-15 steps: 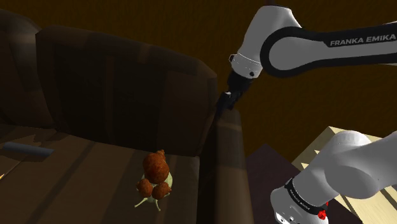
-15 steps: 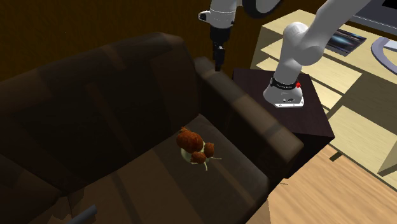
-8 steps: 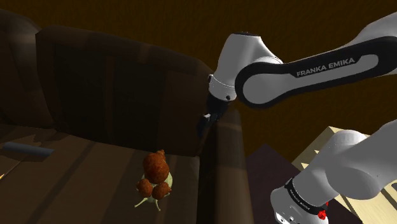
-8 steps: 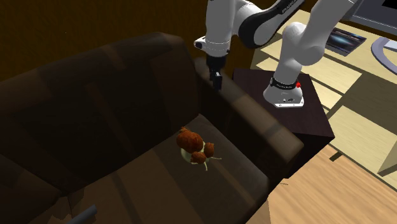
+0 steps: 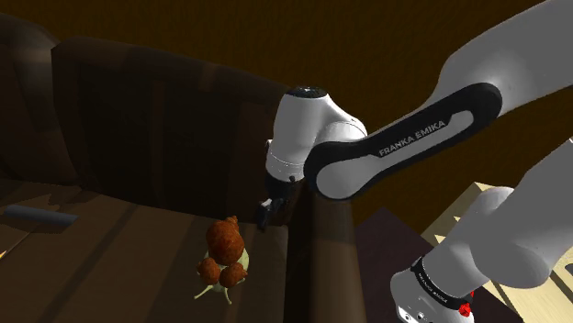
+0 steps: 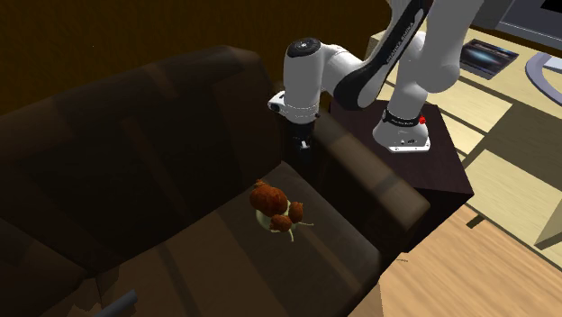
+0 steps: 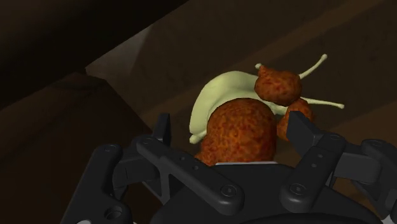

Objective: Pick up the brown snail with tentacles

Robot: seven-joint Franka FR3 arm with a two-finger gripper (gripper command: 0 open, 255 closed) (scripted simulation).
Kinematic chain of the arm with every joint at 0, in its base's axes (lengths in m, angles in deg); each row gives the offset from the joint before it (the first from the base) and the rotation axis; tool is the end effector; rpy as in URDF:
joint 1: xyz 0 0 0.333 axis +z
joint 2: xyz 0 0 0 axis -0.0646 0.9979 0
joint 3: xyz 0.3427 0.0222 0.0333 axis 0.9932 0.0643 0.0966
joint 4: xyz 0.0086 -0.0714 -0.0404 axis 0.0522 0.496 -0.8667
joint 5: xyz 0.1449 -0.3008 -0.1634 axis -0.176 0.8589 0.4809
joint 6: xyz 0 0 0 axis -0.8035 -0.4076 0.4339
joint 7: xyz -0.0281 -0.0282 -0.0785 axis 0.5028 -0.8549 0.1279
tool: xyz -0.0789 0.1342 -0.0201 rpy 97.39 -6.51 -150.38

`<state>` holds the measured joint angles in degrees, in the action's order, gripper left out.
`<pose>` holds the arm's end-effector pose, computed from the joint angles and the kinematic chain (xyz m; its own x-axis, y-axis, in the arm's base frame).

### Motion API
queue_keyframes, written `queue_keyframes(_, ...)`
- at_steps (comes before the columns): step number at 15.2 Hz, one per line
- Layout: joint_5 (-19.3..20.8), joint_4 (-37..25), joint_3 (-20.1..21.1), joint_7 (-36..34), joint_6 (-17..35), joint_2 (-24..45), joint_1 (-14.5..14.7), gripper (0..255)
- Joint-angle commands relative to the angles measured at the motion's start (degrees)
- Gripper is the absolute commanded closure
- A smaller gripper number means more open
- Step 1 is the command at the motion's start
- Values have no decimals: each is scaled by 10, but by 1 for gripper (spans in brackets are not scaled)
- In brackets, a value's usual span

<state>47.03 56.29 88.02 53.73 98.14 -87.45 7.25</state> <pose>0.3516 0.2816 0.3015 0.9508 0.3090 -0.0230 0.3085 -0.9510 -0.0227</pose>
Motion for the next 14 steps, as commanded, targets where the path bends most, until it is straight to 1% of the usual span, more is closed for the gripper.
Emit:
queue_keyframes(1, 36, -17, 13, -39, 23, 50, 7, 0)
queue_keyframes(5, 117, -58, 13, -112, 52, 145, 36, 0)
queue_keyframes(9, 186, -109, -9, -174, 67, 237, 86, 0)
queue_keyframes(10, 201, -124, -16, -186, 69, 259, 99, 0)
queue_keyframes(11, 206, -130, -19, -192, 70, 269, 106, 0)
queue_keyframes(14, 222, -134, -32, -202, 87, 291, 116, 0)
